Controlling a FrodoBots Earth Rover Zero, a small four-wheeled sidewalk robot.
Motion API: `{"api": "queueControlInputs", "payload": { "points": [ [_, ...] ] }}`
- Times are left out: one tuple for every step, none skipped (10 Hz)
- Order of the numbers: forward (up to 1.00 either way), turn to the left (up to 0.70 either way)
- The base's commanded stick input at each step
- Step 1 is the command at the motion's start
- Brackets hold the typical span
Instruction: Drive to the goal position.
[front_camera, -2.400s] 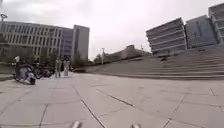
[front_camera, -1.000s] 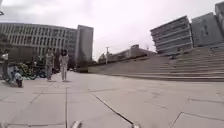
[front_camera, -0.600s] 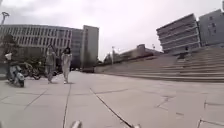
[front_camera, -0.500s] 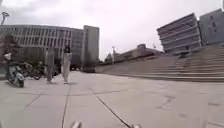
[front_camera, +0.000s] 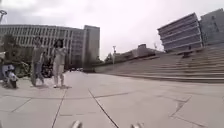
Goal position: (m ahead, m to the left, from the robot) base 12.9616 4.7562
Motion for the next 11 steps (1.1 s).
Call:
{"api": "queueControlInputs", "payload": {
  "points": [
    [0.7,0.1],
    [0.7,0.22],
    [0.7,0.23],
    [0.7,0.23],
    [0.7,0.23],
    [0.7,0.23],
    [0.7,0.22],
    [0.7,0.18],
    [0.7,0.12],
    [0.7,0.05],
    [0.7,0.04]
  ]
}}
